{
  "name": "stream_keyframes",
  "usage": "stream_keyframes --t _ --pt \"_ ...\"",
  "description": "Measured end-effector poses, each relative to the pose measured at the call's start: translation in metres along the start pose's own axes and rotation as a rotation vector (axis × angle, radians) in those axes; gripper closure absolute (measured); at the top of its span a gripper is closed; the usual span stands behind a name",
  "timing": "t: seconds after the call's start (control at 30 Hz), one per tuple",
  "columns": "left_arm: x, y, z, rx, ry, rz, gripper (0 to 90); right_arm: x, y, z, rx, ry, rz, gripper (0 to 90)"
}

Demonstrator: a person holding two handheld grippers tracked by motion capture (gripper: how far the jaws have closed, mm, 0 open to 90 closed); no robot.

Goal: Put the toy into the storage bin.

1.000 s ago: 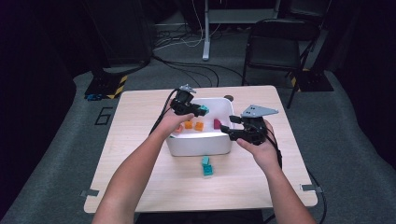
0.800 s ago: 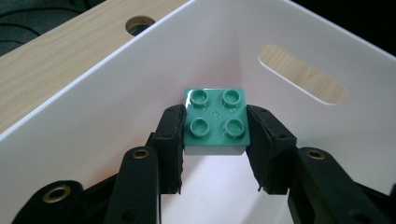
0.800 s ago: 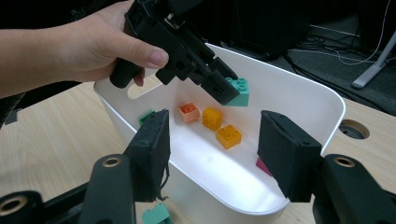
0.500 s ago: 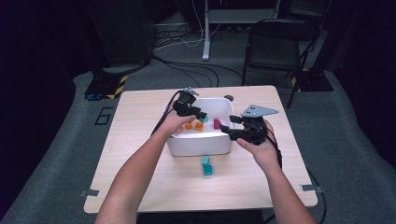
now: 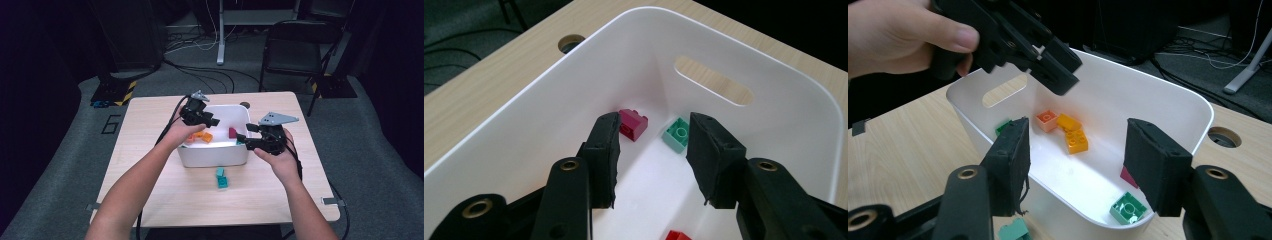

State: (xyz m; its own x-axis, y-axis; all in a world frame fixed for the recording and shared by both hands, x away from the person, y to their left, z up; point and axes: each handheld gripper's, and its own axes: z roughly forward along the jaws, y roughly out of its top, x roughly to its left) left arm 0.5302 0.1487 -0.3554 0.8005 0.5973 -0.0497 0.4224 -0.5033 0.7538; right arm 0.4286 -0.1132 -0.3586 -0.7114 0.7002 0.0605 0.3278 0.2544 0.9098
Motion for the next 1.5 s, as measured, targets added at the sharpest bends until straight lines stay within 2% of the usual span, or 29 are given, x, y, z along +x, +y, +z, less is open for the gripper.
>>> stream_keyframes --t 0.27,0.47,0.63,0.87,1.17,1.5 --pt "-0.020 -0.001 -0.024 -0.017 -0.035 0.047 57.8 0.001 0.000 0.001 0.002 -0.001 -0.001 43.0" --pt "-0.041 -0.004 -0.032 -0.017 -0.070 0.096 57.6 0.001 0.000 0.001 0.002 -0.002 -0.001 43.0" --pt "-0.055 -0.010 -0.032 -0.010 -0.099 0.116 57.7 0.001 0.000 0.000 -0.001 -0.002 0.001 43.0" --pt "-0.068 -0.021 -0.033 -0.002 -0.129 0.124 58.2 0.000 0.002 -0.003 -0.010 -0.005 -0.002 43.0" --pt "-0.079 -0.042 -0.028 -0.008 -0.116 0.137 57.7 0.002 0.002 -0.002 -0.007 -0.005 -0.003 43.0" --pt "-0.084 -0.064 -0.016 0.005 -0.126 0.118 55.8 0.002 0.001 -0.001 -0.003 -0.004 -0.004 42.9"
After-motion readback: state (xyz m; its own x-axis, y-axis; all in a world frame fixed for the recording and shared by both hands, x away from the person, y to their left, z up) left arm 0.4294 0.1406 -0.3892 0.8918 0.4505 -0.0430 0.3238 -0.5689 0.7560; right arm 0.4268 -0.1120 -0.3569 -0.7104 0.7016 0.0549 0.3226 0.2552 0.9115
